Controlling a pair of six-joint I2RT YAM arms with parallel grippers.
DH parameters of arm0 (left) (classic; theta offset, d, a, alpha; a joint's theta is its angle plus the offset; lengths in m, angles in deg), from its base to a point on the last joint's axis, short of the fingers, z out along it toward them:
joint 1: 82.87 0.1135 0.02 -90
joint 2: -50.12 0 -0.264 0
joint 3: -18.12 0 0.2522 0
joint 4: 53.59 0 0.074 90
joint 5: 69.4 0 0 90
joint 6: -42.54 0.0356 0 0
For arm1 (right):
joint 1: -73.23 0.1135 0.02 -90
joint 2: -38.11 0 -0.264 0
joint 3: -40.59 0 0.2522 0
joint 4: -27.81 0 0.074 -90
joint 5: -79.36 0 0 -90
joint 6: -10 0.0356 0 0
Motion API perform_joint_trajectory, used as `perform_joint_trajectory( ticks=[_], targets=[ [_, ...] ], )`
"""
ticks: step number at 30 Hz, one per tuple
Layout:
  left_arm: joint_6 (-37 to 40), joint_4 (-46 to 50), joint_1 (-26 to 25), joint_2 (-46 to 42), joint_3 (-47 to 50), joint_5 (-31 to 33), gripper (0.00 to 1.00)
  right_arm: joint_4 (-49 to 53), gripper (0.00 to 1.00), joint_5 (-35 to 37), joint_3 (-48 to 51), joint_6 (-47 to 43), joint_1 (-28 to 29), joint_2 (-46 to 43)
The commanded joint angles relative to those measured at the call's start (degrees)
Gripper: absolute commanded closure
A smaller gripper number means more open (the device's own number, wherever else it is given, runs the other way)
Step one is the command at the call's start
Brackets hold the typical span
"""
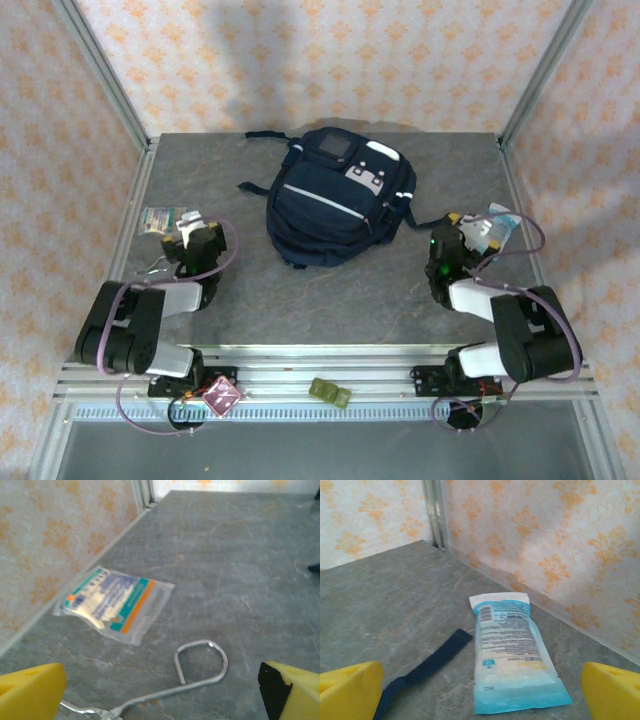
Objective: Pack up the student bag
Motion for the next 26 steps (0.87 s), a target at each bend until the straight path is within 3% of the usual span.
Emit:
perform_joint_trajectory(
  ticks=[1,2,3,5,7,8,9,11,13,15,20,26],
  targets=[
    [2.95,-20.09,0.51,1.28,1.07,-4.12,0.01,-18.33,0.00,-4.19,4.12,-1.40,-2.03,2.60],
    [2.11,-21.77,0.54,2.47,2.02,-3.84,0.00,-23.05,0.00,-8.34,6.16,-2.54,-2.48,3.18],
    [3.46,-30.96,0.92,4.58,4.86,-4.39,0.00,-26.29,0.00,-11.11,7.14,-3.95,-2.83,3.62],
    [1.41,-31.22,1.91,3.10,7.90,-8.25,0.00,-26.59,0.00,-17.36,8.63,-4.98,-3.59,2.61],
    [5.27,-48.47,1.23,8.85,11.69,-9.59,0.01,-36.74,0.00,-28.43,13.16,-6.50,-5.82,5.94],
    [4.59,-42.09,0.89,7.00,10.28,-8.91,0.01,-47.24,0.00,-27.58,14.37,-6.85,-6.29,10.69],
    [2.58,-32.06,1.35,4.53,7.59,-8.86,0.00,-45.89,0.00,-27.12,13.41,-6.63,-6.31,10.09],
    [1.87,-36.44,3.11,6.43,8.02,-8.97,0.00,-27.05,0.00,-24.46,7.03,-4.20,-6.35,7.34],
    [1.46,-35.09,2.86,5.85,7.84,-8.43,0.00,-33.12,0.00,-24.75,8.89,-6.45,-5.39,8.52],
    [1.56,-35.21,2.84,5.97,7.85,-8.64,0.00,-28.07,0.00,-30.78,6.55,-8.27,-5.61,8.00],
    [1.98,-36.76,2.88,6.36,8.19,-8.74,0.00,-24.17,0.00,-37.29,4.82,-7.03,-8.59,8.23],
    [1.76,-36.04,2.81,6.05,8.06,-8.72,0.00,-25.89,0.00,-37.70,5.76,-7.30,-8.72,7.84]
  ],
)
